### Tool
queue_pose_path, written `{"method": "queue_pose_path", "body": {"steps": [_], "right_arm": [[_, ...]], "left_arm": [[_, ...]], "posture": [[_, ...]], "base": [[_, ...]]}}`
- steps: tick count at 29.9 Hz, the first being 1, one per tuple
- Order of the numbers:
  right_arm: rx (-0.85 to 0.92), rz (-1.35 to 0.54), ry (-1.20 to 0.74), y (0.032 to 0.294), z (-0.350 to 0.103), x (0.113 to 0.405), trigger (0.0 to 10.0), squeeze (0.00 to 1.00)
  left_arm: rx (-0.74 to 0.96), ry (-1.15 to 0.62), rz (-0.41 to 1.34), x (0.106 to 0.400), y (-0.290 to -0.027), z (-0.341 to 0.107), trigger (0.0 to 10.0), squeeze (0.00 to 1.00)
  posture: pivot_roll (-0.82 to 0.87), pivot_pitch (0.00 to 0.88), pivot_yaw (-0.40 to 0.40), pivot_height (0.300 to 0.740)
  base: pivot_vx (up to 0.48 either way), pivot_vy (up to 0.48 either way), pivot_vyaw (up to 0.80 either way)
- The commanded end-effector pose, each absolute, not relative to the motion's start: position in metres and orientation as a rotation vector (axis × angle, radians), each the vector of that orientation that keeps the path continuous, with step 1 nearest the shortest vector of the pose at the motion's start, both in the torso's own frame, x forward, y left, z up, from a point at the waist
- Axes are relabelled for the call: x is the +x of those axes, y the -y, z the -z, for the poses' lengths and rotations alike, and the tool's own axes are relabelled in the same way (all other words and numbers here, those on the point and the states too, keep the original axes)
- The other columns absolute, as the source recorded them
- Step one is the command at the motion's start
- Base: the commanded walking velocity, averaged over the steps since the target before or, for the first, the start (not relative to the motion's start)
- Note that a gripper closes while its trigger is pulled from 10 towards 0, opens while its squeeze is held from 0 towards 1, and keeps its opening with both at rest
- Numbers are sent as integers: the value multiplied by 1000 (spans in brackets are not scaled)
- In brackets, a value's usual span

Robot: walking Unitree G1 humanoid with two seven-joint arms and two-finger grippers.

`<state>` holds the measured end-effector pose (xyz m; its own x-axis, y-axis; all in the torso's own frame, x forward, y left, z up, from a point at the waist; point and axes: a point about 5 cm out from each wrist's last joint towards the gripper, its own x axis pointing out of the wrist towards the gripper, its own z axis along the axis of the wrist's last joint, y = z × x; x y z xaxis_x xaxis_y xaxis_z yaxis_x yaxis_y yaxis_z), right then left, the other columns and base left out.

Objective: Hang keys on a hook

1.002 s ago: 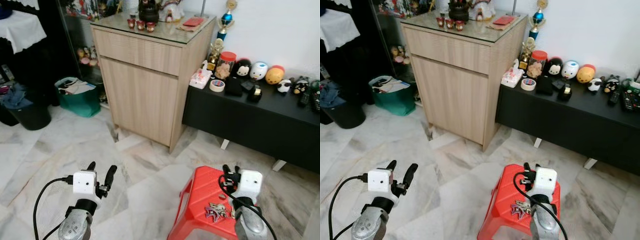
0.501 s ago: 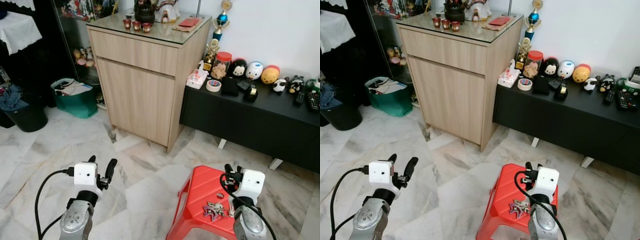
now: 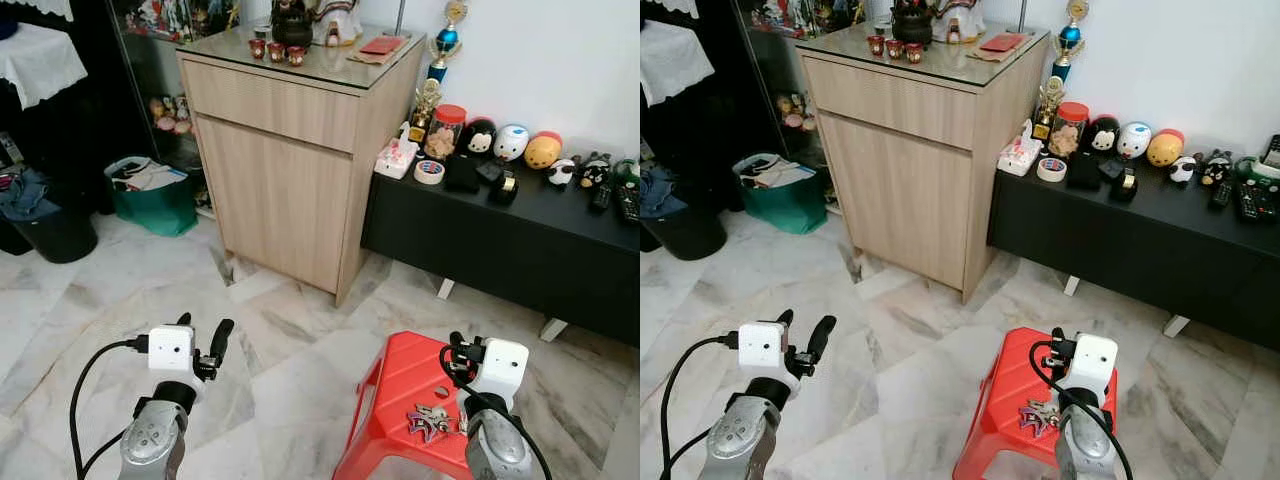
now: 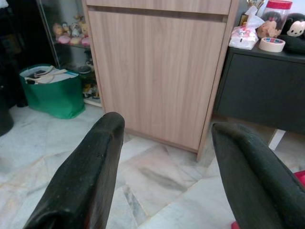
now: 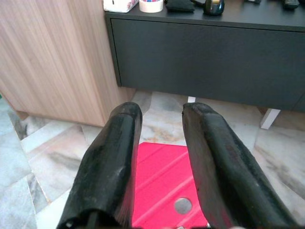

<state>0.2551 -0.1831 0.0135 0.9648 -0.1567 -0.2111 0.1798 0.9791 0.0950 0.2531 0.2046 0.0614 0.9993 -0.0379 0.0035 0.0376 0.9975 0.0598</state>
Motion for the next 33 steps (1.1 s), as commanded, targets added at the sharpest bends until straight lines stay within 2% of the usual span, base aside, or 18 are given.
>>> {"method": "queue_pose_path", "body": {"steps": [1, 5, 33], "right_arm": [[111, 170, -203, 184, -17, 259, 10000, 0], [107, 166, -202, 184, -17, 260, 10000, 0], [128, 139, -220, 176, -13, 266, 10000, 0]], "left_arm": [[62, 17, 43, 256, -204, -67, 10000, 0], [61, 12, 41, 256, -205, -66, 10000, 0], [56, -6, 67, 256, -200, -64, 10000, 0]], "posture": [[82, 0, -37, 670], [84, 0, -38, 645], [88, 0, -36, 645]], "base": [[0, 0, 0], [0, 0, 0], [0, 0, 0]]}}
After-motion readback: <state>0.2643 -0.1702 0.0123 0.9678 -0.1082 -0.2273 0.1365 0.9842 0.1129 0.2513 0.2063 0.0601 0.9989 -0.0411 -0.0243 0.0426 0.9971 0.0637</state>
